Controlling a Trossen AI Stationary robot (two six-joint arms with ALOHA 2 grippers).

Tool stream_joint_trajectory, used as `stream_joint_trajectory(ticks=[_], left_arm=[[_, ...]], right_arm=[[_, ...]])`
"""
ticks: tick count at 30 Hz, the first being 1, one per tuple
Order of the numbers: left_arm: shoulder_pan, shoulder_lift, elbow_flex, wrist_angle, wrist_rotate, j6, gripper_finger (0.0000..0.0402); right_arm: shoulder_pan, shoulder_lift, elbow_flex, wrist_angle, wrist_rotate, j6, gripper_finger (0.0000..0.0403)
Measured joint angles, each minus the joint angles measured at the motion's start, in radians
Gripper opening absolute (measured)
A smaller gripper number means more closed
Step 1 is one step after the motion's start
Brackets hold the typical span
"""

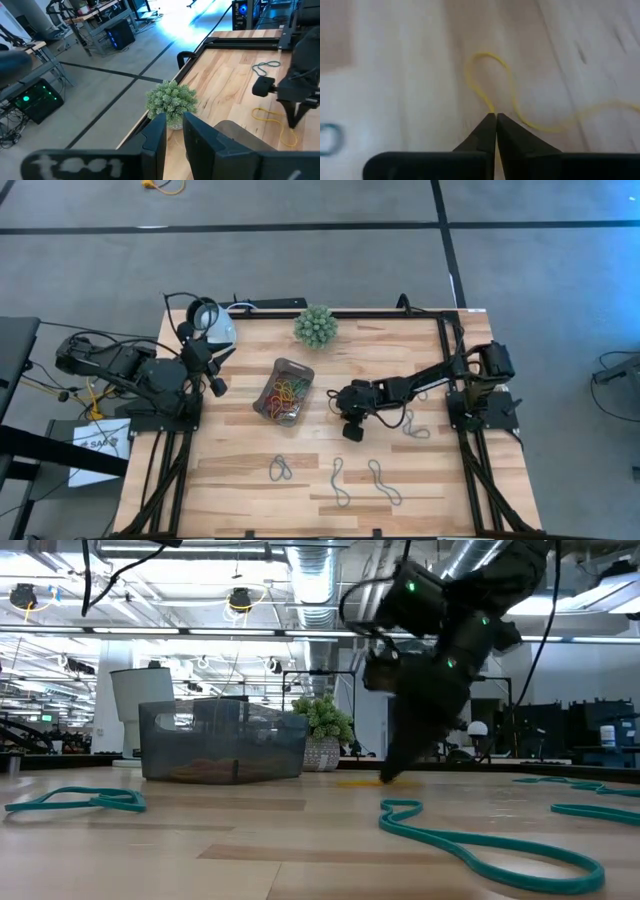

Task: Pick and place items into bin
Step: Put the yellow rubber band into the black bin

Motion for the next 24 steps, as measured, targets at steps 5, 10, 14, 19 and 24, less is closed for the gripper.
stream_joint_trajectory(ticks=[5, 10, 14, 19, 24], left_arm=[[0.0, 0.0, 0.0, 0.0, 0.0, 0.0, 0.0055], [0.0, 0.0, 0.0, -0.001, 0.03, 0.0, 0.0055], [0.0, 0.0, 0.0, -0.002, 0.055, 0.0, 0.0055], [0.0, 0.0, 0.0, -0.002, 0.055, 0.0, 0.0055], [0.0, 0.0, -0.006, -0.005, 0.055, 0.0, 0.0055]], right_arm=[[0.004, -0.007, 0.097, -0.008, -0.004, -0.036, 0.0003], [0.002, -0.008, 0.206, -0.056, 0.0, -0.107, 0.0001], [-0.004, -0.008, 0.294, -0.069, 0.006, -0.177, 0.0001], [-0.04, -0.01, 0.414, -0.066, 0.009, -0.254, 0.0001], [-0.083, -0.011, 0.552, -0.048, 0.008, -0.307, 0.0]])
